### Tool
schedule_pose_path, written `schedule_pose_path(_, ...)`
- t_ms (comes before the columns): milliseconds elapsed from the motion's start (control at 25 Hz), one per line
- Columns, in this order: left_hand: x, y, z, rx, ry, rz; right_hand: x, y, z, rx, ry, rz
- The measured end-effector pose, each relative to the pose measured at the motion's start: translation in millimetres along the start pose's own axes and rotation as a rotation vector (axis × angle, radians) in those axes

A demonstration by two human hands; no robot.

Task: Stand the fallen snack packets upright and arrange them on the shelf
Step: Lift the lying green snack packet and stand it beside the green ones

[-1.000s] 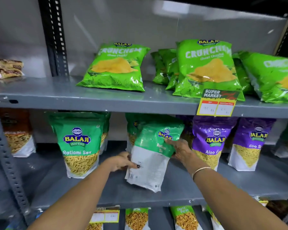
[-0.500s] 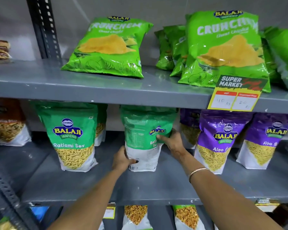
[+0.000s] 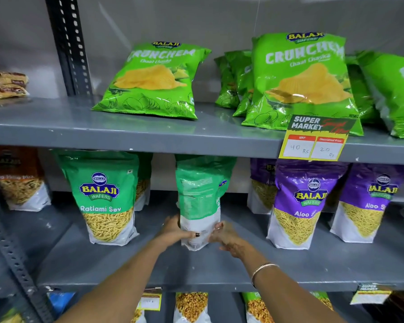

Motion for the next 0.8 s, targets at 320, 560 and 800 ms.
schedule_pose_path(320,8,27,-23,0.014,-0.213,-0.194,-7,-4,-1,0.201,-0.128,-0.012)
schedule_pose_path(560,3,35,-17,0.005,-0.015,-0.208,6,-6,-3,0.215,-0.075,0.058)
schedule_pose_path(800,11,23,10,0.065,0.058,-0.202,35,-8,7,0.275,-0.268,0.045)
Point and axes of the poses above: each hand's wrist, its own z-axis towards the middle knuckle, its own x-axis out of the back of the hand, y = z × x, the point moved 3 cm from there along z, towards the middle knuckle, and after that the axes turned 9 degrees about y, right-handed, at the moved point
